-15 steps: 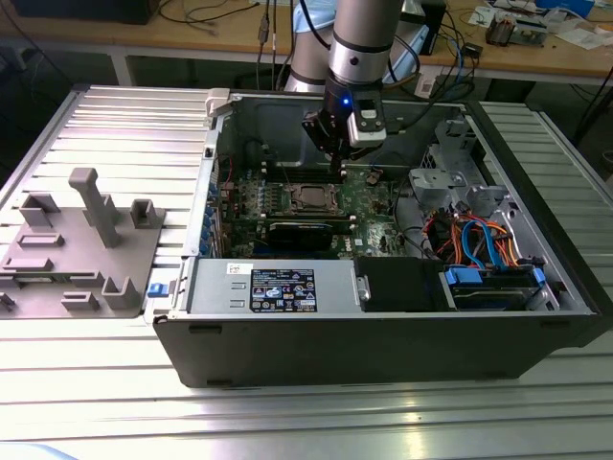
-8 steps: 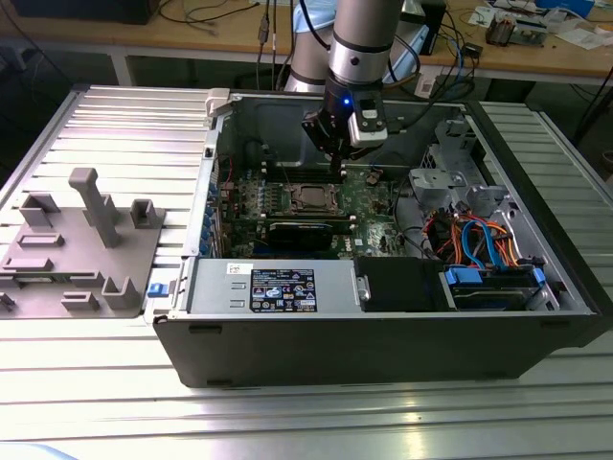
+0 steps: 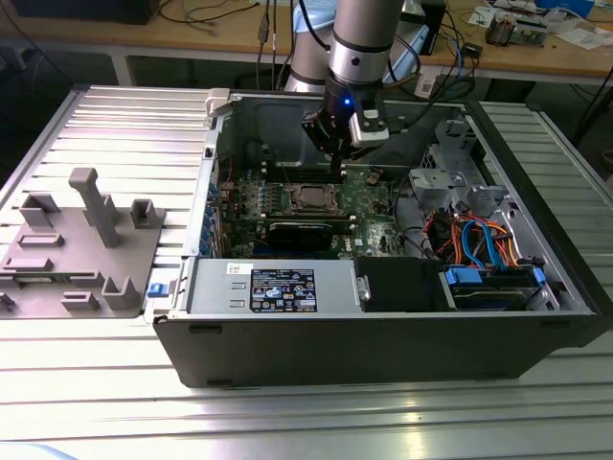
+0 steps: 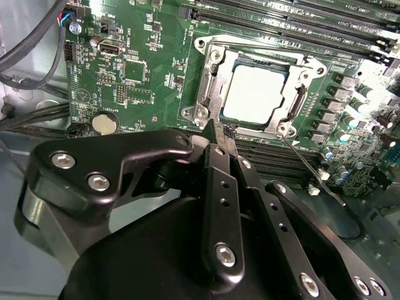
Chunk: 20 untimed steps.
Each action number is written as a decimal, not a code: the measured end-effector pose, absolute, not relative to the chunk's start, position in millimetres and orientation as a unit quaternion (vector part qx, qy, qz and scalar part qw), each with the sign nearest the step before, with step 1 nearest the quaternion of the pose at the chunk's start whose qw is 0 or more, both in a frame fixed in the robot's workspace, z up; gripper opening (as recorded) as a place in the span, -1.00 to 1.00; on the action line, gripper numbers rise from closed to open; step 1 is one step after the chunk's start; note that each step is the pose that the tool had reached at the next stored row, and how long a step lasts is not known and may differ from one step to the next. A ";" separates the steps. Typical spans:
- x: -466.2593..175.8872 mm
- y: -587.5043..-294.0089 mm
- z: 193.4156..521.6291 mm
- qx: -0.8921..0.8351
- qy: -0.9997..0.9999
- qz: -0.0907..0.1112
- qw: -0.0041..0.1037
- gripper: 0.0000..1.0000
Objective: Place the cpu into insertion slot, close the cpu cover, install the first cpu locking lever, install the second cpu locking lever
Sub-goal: 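Install the first cpu locking lever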
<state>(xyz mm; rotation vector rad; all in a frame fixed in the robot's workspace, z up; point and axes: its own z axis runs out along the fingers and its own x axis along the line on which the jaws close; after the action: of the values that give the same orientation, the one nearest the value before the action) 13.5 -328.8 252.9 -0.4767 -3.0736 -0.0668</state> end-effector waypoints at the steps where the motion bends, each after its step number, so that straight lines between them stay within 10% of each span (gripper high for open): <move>1: 13.5 -328.8 252.9 -0.151 -0.988 -0.021 0.015 -0.79; 20: 13.5 -328.8 252.9 -0.118 -0.993 -0.021 0.016 -0.79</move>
<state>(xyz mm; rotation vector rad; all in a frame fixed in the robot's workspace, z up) 13.5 -328.8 252.9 -0.3673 -3.0871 -0.0650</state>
